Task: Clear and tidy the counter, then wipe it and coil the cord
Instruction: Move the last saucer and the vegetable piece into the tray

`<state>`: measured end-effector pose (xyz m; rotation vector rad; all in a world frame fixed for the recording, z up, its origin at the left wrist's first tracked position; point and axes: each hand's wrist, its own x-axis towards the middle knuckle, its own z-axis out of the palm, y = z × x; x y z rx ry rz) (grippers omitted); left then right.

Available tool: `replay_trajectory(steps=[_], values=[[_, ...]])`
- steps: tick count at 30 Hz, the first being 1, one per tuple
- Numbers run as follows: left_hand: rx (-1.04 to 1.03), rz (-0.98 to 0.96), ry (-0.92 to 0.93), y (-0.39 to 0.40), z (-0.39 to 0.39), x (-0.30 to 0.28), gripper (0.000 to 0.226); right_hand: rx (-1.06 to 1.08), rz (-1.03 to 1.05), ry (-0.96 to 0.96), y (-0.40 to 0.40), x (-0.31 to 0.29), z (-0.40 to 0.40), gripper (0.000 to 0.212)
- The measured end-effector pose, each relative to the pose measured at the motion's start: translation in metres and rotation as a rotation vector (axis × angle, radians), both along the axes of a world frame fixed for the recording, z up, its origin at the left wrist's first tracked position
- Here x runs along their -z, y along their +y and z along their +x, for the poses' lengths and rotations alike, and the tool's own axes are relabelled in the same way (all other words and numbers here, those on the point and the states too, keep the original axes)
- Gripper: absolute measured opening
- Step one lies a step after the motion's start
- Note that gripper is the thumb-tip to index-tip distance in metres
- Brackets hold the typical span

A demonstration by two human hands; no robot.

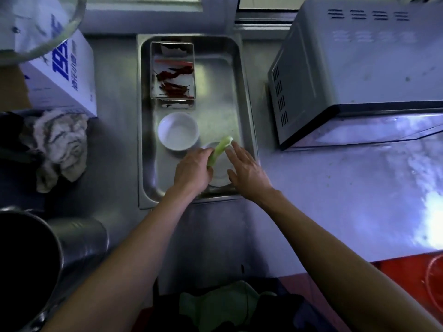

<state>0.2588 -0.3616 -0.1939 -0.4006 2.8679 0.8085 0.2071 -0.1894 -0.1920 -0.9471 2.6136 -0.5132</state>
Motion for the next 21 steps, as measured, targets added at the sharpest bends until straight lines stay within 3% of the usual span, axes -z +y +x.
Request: replay_trajectory(steps=[10,21], values=[[0.142,0.017,-0.029,0.0,-0.02,0.014,0.031,0.083,0.051,-0.192,-0.011,0.011,-0.01,0.068],[0.157,0.014,0.033,-0.012,0.004,0.006,0.03,0.091,0.048,-0.169,-0.013,-0.005,-0.004,0.063]])
